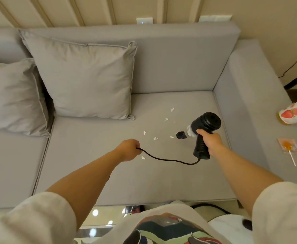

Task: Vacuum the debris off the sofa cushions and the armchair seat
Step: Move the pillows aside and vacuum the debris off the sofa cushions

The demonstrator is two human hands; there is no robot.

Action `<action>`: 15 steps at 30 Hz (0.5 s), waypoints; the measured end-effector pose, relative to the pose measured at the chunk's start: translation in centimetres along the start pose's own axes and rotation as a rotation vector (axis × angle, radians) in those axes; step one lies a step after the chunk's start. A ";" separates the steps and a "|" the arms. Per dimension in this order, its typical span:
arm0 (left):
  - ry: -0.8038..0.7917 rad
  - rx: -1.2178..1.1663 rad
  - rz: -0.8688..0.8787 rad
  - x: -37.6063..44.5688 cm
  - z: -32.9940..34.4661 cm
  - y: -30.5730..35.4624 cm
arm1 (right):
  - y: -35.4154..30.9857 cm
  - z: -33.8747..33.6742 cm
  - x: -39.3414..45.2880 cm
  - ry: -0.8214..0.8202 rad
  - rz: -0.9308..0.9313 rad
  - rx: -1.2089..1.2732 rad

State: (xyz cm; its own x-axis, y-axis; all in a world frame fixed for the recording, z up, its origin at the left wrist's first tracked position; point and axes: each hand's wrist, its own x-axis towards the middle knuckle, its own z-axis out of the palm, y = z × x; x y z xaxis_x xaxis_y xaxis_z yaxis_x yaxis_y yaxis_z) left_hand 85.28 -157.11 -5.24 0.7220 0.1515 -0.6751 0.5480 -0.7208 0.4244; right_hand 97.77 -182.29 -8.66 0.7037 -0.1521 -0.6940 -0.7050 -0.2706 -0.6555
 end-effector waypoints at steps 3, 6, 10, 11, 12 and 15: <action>0.007 -0.037 -0.042 2.1 0.4 2.4 | -1.3 -1.3 2.8 0.016 0.021 0.018; 0.013 -0.046 -0.088 3.7 0.9 4.4 | -2.9 -2.4 5.5 0.011 0.040 0.034; 0.073 -0.097 -0.146 6.0 0.3 7.0 | -6.0 -2.9 9.1 -0.019 0.012 0.055; 0.097 -0.108 -0.150 6.6 0.0 7.8 | -6.7 -2.8 9.9 -0.027 0.002 0.049; 0.123 -0.115 -0.142 7.2 -0.2 8.5 | -7.4 -2.6 10.5 -0.034 -0.011 0.048; 0.170 -0.129 -0.124 8.8 -1.0 10.6 | -8.9 -1.8 12.3 -0.059 -0.039 0.037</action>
State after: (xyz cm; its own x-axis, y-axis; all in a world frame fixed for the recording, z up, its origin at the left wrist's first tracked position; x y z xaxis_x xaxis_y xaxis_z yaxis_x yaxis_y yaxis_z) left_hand 97.90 -162.73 -6.03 0.7004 0.3528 -0.6205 0.6785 -0.5990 0.4252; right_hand 112.86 -183.46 -10.80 0.7249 -0.0859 -0.6834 -0.6809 -0.2393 -0.6922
